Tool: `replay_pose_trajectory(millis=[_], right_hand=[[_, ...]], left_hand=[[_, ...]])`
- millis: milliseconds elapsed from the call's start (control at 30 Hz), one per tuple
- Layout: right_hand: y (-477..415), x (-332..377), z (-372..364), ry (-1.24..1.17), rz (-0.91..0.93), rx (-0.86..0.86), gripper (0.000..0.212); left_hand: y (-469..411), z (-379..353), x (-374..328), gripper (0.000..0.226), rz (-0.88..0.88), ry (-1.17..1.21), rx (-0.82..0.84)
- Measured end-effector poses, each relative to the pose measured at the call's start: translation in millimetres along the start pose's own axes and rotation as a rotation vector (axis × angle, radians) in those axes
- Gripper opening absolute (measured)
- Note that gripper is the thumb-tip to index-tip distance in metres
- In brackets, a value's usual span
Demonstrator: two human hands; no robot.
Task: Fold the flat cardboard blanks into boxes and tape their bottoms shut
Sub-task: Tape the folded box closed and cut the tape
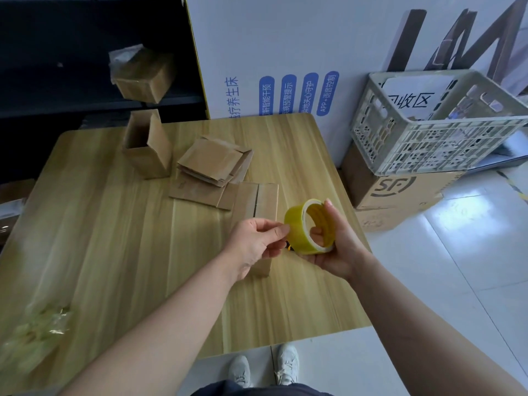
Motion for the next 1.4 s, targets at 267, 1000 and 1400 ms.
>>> replay_pose_trajectory(millis=[267, 1000, 1400], right_hand=[[-5.7, -7.4, -3.5, -0.039, -0.104, -0.019, 0.076], [5.5, 4.1, -18.4, 0.392, 0.07, 0.015, 0.029], [33.8, 1.0, -35.9, 0.82, 0.201, 0.208, 0.043]], left_hand=[[12.8, 8.7, -5.1, 0.006, -0.436, -0.525, -0.329], [4.2, 28.8, -14.3, 0.052, -0.135, 0.23, -0.157], [-8.1, 36.3, -16.3, 0.027, -0.097, 0.396, -0.364]])
Point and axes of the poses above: each hand's wrist, its own y-axis away from the middle knuckle, its own z-axis out of the back of the hand, x = y × z, the point moved 2 cm from there along -y, towards the middle knuckle, and after that the axes turned 14 degrees about -y, right-handed, at the moved point
